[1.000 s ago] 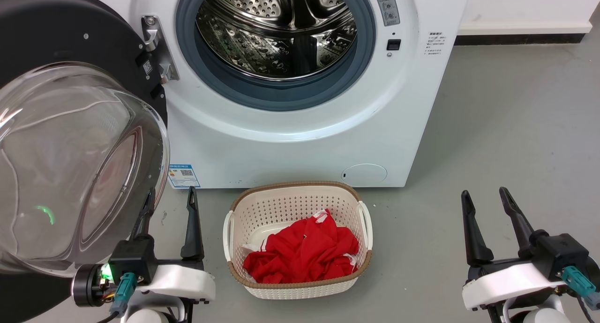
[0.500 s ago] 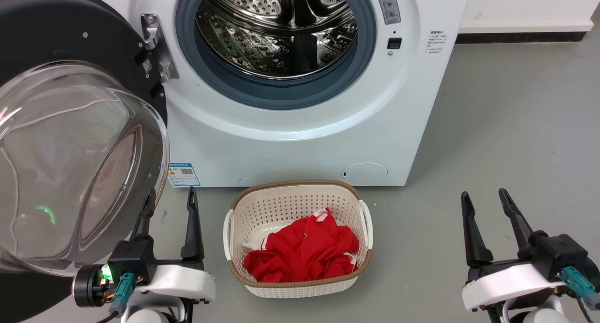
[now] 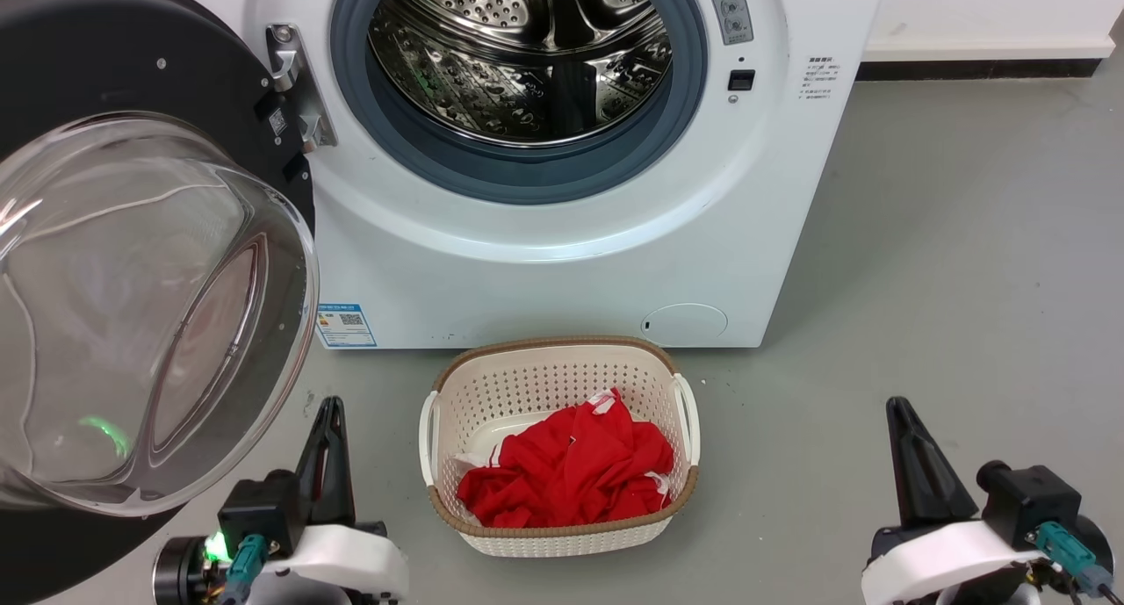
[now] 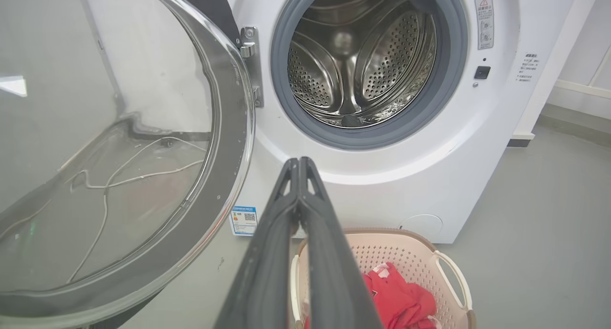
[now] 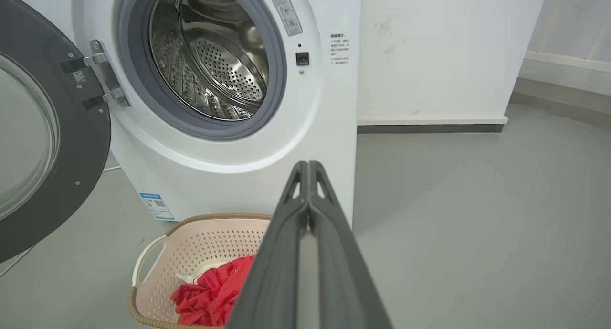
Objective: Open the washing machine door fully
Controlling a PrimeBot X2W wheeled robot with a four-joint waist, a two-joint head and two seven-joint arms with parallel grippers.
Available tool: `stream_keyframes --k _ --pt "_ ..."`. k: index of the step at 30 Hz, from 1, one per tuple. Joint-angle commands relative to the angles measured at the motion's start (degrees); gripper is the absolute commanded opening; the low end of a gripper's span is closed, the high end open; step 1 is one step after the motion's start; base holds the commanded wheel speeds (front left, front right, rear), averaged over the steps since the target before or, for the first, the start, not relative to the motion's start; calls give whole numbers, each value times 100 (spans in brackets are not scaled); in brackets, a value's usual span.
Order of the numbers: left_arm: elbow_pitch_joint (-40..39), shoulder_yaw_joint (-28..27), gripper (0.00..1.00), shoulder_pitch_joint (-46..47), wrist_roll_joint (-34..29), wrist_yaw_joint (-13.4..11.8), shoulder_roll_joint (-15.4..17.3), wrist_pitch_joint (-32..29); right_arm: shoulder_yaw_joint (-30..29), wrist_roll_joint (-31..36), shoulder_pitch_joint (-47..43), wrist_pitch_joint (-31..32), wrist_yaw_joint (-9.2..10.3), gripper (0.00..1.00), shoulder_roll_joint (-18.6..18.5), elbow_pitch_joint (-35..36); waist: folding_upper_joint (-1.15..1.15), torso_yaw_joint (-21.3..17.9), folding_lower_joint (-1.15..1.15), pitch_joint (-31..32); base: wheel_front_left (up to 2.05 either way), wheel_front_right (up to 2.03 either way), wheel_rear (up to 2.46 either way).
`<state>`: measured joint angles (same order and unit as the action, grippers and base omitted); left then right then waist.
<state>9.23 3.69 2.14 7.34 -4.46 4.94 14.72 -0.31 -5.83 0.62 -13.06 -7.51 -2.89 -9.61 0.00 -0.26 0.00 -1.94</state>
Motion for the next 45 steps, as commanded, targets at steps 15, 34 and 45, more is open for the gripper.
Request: stream_keyframes --k 15,34,45 --pt "90 -218 0 109 1699 242 -39 -435 -93 -1763 128 367 0 0 -25 -69 0 3 0 21 0 0 0" --pt "184 -424 0 199 3454 490 -82 -867 -203 -3561 255 754 1 0 -43 -160 0 7 0 48 0 0 0" --pt "231 -530 0 249 4312 612 -101 -1082 -263 -4442 312 949 1 0 -47 -205 0 10 0 64 0 0 0"
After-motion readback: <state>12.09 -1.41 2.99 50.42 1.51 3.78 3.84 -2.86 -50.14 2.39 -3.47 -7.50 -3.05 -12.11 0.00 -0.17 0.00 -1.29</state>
